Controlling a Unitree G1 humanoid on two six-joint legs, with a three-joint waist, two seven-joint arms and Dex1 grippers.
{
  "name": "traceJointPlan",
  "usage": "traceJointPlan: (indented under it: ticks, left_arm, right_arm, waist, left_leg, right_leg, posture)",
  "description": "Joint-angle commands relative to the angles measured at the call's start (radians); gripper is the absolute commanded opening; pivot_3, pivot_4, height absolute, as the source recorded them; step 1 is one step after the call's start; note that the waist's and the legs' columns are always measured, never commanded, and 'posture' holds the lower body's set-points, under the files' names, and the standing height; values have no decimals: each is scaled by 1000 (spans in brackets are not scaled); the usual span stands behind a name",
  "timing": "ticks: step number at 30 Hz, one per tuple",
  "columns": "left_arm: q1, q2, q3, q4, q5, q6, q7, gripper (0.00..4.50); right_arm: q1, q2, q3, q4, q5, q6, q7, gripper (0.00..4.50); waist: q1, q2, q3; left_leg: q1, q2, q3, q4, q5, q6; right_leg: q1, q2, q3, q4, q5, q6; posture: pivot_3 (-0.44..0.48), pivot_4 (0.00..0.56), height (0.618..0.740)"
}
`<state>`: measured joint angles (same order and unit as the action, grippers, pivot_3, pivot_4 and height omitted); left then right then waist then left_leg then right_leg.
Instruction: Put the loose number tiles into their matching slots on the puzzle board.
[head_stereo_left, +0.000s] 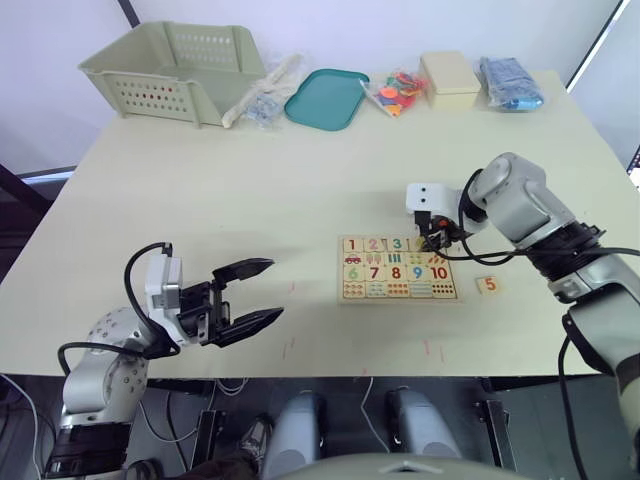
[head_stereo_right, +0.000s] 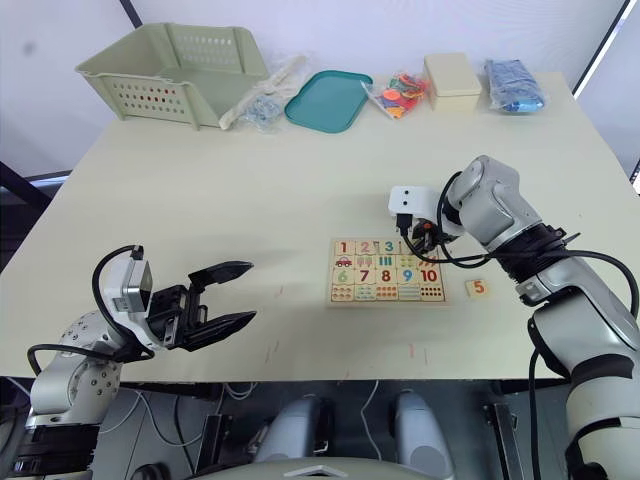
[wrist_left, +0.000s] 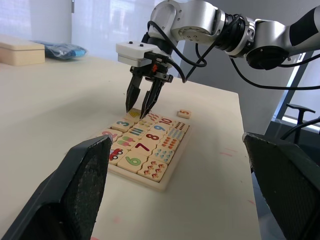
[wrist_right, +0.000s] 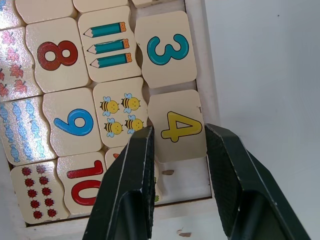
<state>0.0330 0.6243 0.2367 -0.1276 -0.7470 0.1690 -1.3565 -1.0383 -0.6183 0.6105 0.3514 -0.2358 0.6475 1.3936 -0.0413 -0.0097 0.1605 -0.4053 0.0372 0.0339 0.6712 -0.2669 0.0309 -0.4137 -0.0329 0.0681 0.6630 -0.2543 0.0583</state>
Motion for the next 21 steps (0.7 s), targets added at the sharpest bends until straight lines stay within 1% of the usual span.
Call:
traceJointPlan:
  ticks: [1, 21]
  left_arm:
    - [-3, 3, 22, -29, -12, -11, -1, 4500]
    - [3, 0, 25, -27, -8, -19, -1, 4500]
  right_arm:
    - [-36, 2, -25, -16, 1, -13, 8, 1361]
    - [-46, 27, -21, 7, -5, -37, 12, 1361]
  waist:
    - [0, 0, 0]
    - [0, 0, 0]
  left_leg:
    - [0, 0, 0, 0, 0, 0]
    - [0, 0, 0, 0, 0, 0]
  right_leg:
    - [0, 0, 0, 0, 0, 0]
    - [0, 0, 0, 0, 0, 0]
  posture:
    - [0, 150, 740]
    - [0, 150, 740]
